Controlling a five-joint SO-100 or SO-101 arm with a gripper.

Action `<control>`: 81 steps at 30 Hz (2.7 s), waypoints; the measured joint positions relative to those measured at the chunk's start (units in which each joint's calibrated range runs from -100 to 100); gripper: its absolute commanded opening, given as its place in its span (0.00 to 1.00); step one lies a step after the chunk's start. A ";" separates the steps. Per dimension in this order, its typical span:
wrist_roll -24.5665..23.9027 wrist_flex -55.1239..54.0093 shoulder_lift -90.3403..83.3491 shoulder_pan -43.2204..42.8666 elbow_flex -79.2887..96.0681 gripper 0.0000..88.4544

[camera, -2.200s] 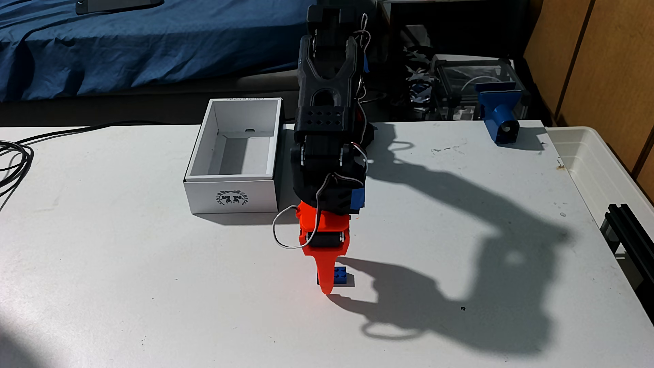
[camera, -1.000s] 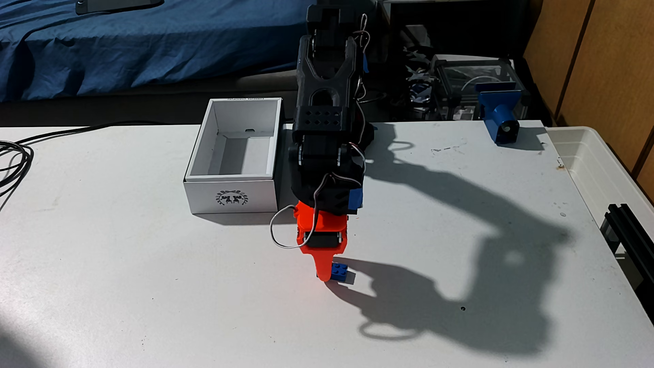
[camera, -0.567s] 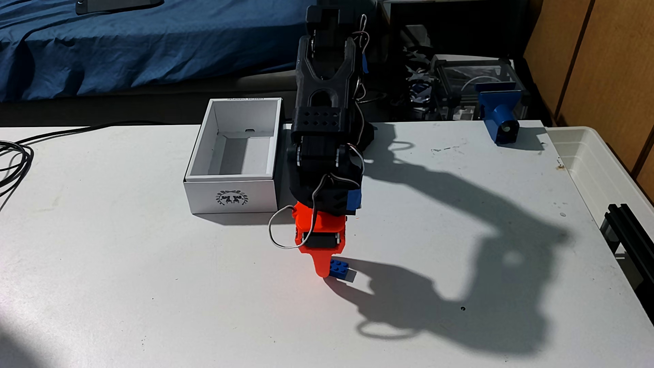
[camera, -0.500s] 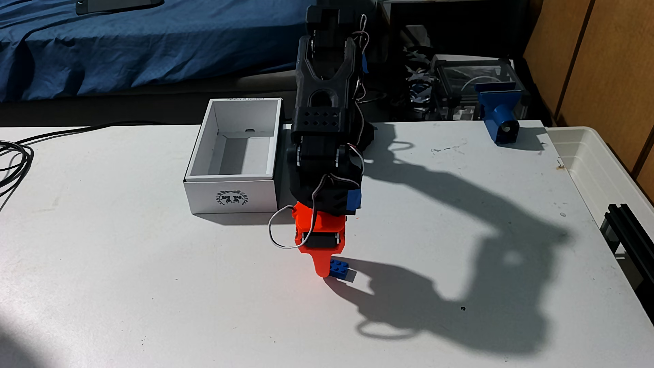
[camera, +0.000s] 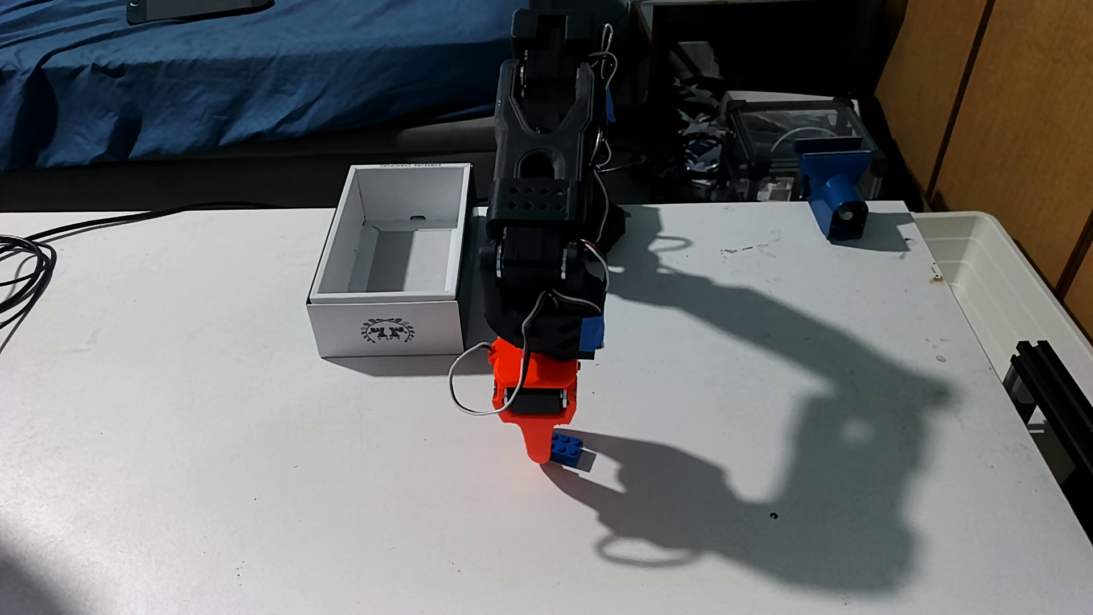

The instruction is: Grab the blue brick and place in box

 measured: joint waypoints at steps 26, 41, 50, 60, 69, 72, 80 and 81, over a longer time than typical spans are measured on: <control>0.00 0.00 0.42 0.00 0.00 0.07; 0.00 0.18 0.76 0.00 -0.45 0.07; 0.00 0.70 0.76 0.00 -0.54 0.12; 0.00 0.88 0.76 0.00 -0.54 0.12; -0.05 1.05 -0.08 0.00 0.45 0.19; -0.05 1.93 -0.34 0.44 0.45 0.20; -0.05 2.02 -0.42 0.59 0.36 0.20; -0.32 1.84 -0.84 0.59 0.72 0.20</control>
